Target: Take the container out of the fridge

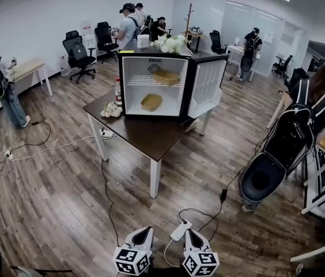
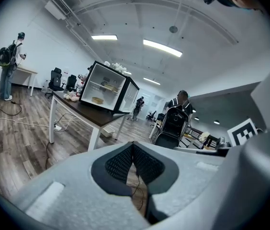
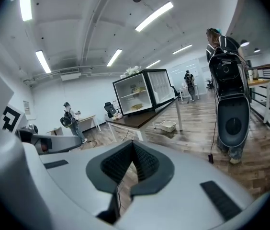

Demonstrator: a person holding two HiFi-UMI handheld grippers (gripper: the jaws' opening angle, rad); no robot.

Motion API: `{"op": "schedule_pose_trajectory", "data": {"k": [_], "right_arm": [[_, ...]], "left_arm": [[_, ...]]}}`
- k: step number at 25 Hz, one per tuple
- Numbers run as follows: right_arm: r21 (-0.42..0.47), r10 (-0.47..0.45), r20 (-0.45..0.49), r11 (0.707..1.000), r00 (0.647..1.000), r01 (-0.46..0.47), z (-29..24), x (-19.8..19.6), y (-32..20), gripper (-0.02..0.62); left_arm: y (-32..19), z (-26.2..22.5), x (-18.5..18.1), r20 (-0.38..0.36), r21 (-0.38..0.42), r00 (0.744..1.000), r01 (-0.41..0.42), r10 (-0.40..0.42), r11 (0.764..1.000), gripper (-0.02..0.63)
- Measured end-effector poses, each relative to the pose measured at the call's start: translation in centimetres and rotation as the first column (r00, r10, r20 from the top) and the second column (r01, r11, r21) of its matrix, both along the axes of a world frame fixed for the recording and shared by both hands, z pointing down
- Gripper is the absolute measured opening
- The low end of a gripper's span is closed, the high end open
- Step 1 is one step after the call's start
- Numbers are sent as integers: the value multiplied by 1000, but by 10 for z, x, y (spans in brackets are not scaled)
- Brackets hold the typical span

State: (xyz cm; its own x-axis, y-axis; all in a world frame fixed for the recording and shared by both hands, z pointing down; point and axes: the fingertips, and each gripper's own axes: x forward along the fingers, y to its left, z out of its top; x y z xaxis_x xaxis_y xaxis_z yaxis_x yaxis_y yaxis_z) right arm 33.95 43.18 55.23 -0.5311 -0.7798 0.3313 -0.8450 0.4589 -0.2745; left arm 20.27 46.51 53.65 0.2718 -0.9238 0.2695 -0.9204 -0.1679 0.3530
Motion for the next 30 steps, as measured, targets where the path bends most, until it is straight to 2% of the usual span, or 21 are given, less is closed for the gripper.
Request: {"op": "schedule_pose_trajectory", "data": {"k": [9, 16, 24, 30], "right_arm": [[-8, 62, 7, 998, 998, -62, -1, -57, -52, 8], [-27, 79, -3, 997, 997, -79, 8, -104, -69, 8], [-47, 102, -39, 994, 994, -103, 9, -121, -81, 8], [-53, 82, -45, 995, 996, -84, 6, -135, -100, 8]], "left_arm": [[-59, -8, -63, 16, 8, 999, -51, 51, 999, 9], [-85, -1, -108, 12, 1, 996, -85, 85, 996, 9], [-101, -1, -132, -19, 5, 996, -91, 91, 996, 9], [-110, -2, -152, -27, 9, 998, -53, 53, 999, 9]]}}
